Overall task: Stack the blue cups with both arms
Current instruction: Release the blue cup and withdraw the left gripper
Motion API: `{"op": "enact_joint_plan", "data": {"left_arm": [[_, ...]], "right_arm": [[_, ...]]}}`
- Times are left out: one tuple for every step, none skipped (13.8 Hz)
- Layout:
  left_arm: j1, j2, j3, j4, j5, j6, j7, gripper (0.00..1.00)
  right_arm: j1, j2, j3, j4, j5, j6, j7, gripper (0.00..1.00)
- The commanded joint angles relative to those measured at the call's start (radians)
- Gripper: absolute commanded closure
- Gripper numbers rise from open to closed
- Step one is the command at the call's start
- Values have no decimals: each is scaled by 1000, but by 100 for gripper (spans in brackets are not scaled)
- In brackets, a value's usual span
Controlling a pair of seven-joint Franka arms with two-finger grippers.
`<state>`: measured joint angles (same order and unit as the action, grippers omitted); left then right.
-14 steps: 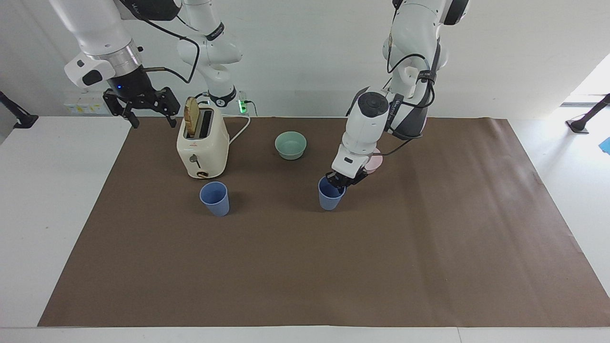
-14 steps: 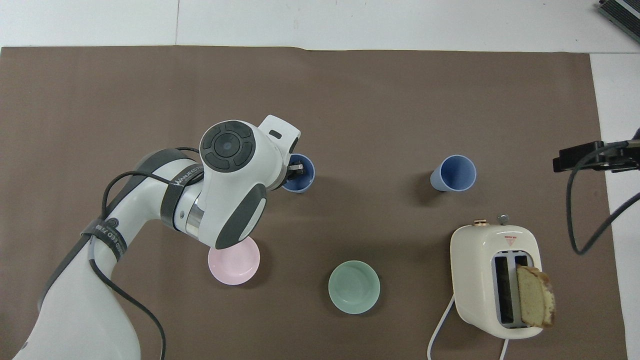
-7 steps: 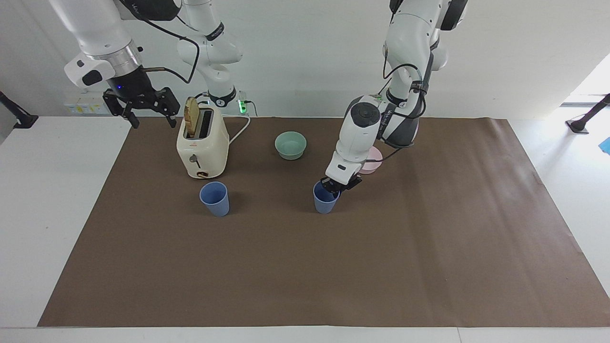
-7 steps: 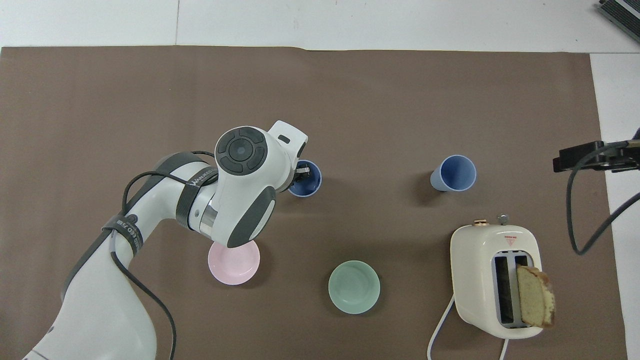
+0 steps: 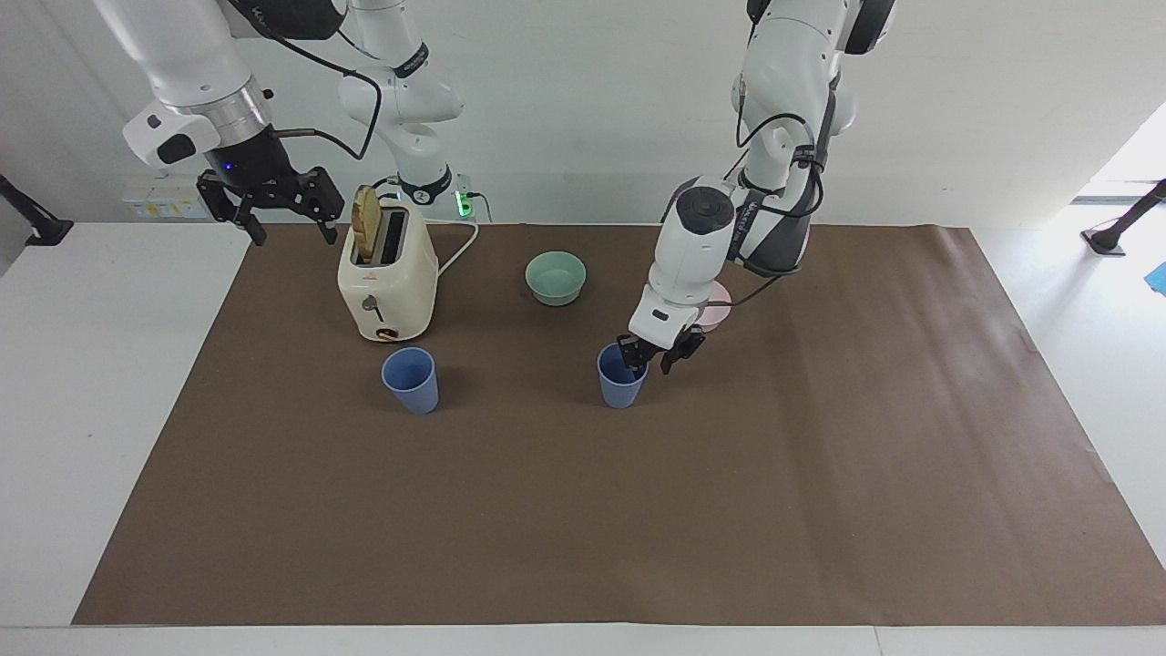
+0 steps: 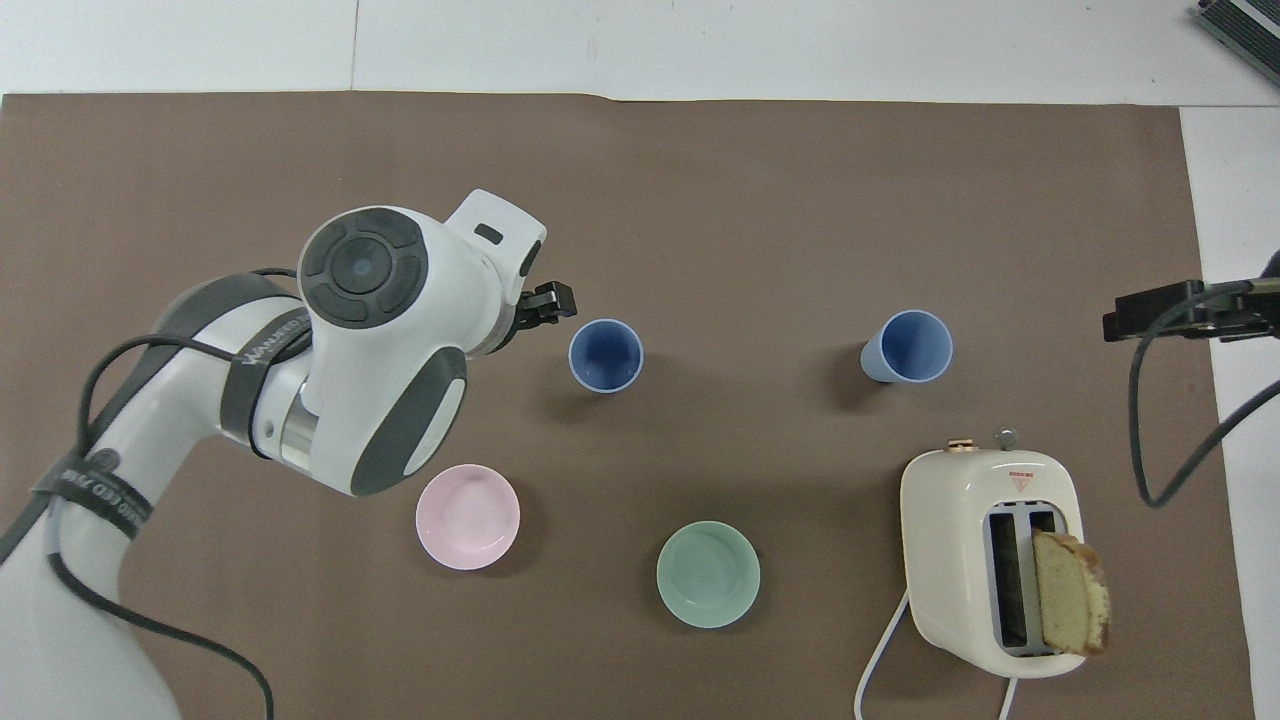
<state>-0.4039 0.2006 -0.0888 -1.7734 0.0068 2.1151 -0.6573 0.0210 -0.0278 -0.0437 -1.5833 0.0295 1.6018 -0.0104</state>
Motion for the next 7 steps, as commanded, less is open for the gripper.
{"op": "enact_joint_plan", "data": {"left_arm": [[95,-81,-6,-23,18,-90,164,0],[132,-96,-6,-24,18,-125,221,0],[169,-108,-6,-26,18,-154,287,0],[206,-122,-6,-27,18,-173,368,0],[246,-133,-6,-27,18,-191,427,0],[278,-148,-6,-29,18,-211,491,0],[316,-162,-6,-27,18,-233,565,0]], "right_arm": [[-3,-7,7,-99,-3,120,-86,0],[0,3,7,-125,-3,163,-107,0],[7,18,7,-144,-5,197,-108,0],[8,32,7,-165,-5,226,-106,0],[7,49,7,-188,-5,254,-100,0],[7,71,7,-207,-5,291,-97,0],[8,98,8,-217,-5,320,-95,0]]}}
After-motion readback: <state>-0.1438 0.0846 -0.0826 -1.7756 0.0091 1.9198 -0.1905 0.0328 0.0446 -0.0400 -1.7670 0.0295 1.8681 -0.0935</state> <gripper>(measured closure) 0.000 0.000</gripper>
